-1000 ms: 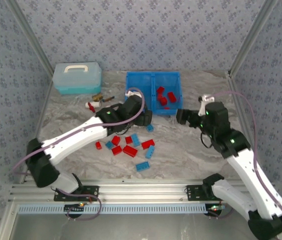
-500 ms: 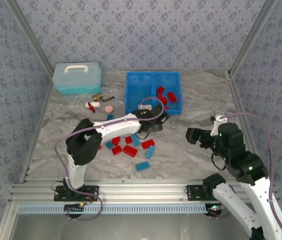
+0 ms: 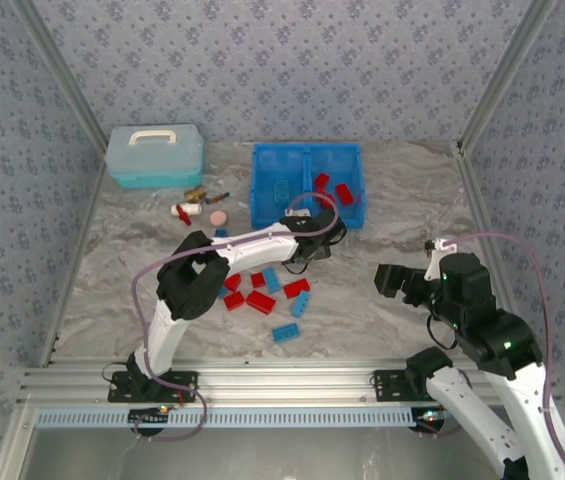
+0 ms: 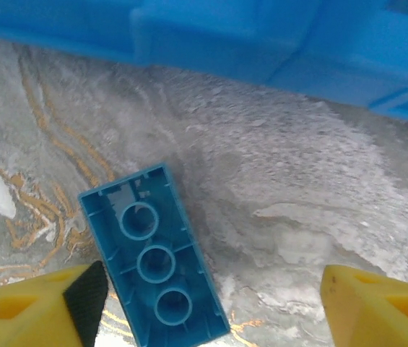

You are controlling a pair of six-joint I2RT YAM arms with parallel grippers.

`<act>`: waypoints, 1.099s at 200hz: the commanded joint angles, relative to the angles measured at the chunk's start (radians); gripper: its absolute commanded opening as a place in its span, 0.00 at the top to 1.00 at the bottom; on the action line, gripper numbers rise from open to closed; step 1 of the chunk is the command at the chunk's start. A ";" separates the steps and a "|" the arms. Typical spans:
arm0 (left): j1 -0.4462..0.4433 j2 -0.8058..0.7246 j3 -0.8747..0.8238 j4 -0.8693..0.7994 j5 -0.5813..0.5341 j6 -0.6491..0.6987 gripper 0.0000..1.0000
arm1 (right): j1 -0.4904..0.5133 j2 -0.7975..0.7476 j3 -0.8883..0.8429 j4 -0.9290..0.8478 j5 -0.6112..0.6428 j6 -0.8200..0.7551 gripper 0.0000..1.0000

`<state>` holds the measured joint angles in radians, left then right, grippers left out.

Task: Sort the legos into containers by color

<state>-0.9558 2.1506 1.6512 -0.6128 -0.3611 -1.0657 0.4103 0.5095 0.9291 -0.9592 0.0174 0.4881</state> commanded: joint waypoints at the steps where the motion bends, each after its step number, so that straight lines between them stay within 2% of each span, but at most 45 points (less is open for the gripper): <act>1: 0.001 0.012 -0.001 -0.041 -0.035 -0.027 0.29 | -0.004 -0.018 0.028 -0.050 -0.011 0.031 0.00; 47: 0.003 0.019 -0.029 -0.042 -0.025 -0.011 0.54 | -0.004 -0.024 0.026 -0.050 -0.025 0.067 0.00; 89: 0.011 -0.013 -0.057 -0.038 -0.023 0.014 0.59 | -0.003 -0.019 0.044 -0.026 -0.026 0.092 0.00; 126: 0.017 -0.050 -0.056 -0.046 -0.011 0.056 0.74 | -0.003 -0.018 0.047 -0.041 -0.025 0.103 0.00; 157: 0.015 -0.173 -0.051 -0.059 -0.038 0.118 0.77 | -0.001 -0.019 0.041 -0.055 -0.027 0.109 0.00; 180: 0.020 -0.260 0.007 -0.134 -0.113 0.203 0.77 | 0.000 -0.020 0.030 -0.041 -0.039 0.119 0.00; 201: 0.047 -0.275 0.102 -0.198 -0.180 0.306 0.75 | 0.002 -0.019 0.015 -0.020 -0.046 0.124 0.00; 220: 0.107 -0.243 0.180 -0.220 -0.178 0.373 0.75 | 0.003 -0.018 0.009 -0.012 -0.050 0.127 0.00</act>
<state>-0.9207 1.9083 1.7351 -0.7586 -0.4686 -0.8291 0.4103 0.4969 0.9497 -0.9901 -0.0154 0.5938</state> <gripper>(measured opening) 0.311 0.999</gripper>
